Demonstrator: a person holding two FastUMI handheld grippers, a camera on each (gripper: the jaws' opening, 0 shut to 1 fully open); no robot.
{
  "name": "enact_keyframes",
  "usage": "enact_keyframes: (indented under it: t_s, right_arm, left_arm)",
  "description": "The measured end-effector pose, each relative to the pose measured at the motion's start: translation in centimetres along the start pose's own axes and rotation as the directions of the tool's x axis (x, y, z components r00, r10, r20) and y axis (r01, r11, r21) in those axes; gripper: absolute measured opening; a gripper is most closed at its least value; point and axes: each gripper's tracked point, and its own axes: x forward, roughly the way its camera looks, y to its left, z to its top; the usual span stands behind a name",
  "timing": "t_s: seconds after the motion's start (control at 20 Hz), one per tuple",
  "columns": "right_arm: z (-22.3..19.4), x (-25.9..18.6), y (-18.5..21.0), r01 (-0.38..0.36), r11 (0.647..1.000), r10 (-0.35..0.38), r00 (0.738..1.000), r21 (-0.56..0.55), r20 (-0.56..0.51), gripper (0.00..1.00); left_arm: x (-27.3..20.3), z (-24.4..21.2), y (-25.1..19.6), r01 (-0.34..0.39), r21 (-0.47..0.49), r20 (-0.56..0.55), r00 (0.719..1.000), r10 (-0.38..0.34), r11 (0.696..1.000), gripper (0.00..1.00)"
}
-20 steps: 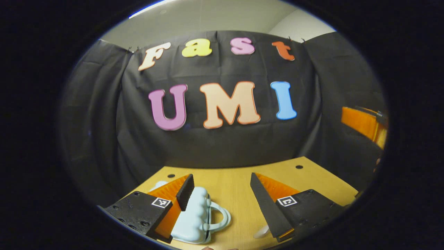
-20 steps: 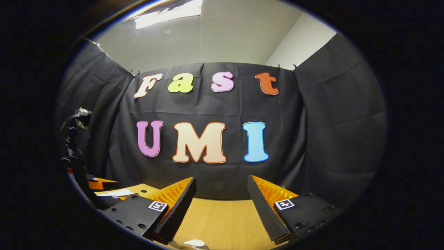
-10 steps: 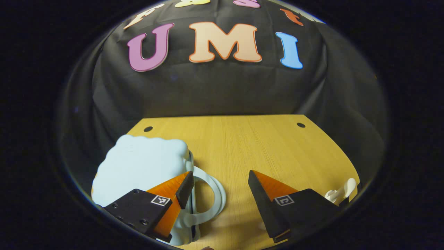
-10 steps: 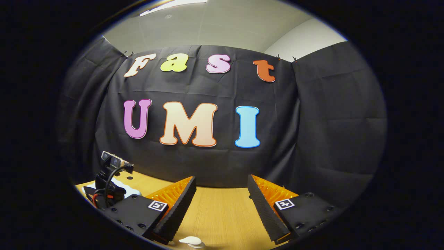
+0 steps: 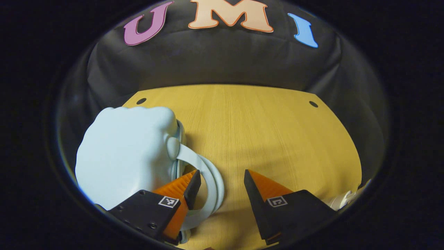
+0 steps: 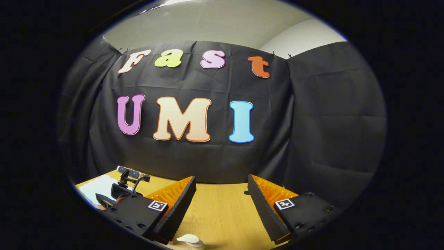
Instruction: First open the suitcase, pack the skin care products into it, and then close the suitcase.
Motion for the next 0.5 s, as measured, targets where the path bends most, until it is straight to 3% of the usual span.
enact_keyframes:
  t_s: [0.15,0.25,0.35,0.45,0.5]
  right_arm:
    - [0.0,-0.1,-0.2,0.007,1.000,-0.007,1.000,-0.015,0.005,0.96]
    - [0.0,-0.2,-0.3,0.009,1.000,-0.009,1.000,-0.018,0.007,0.96]
    - [0.0,-0.3,-0.5,0.013,1.000,-0.013,1.000,-0.023,0.010,0.96]
    - [0.0,-0.3,-0.5,0.015,1.000,-0.014,1.000,-0.022,0.011,0.96]
    - [0.0,-0.3,-0.5,0.013,1.000,-0.013,1.000,-0.020,0.012,0.96]
  left_arm:
    - [0.7,-1.0,0.3,-0.054,-0.010,-0.057,0.997,0.053,0.998,0.77]
    - [1.0,-1.6,0.2,-0.031,-0.022,-0.083,0.996,0.029,0.999,0.77]
    - [0.8,-1.7,0.7,-0.030,-0.044,-0.091,0.996,0.026,0.999,0.60]
    - [0.6,-1.3,0.2,0.003,-0.052,-0.078,0.997,-0.007,0.999,0.24]
    - [0.5,-1.1,0.2,0.015,-0.039,-0.076,0.997,-0.018,0.999,0.22]
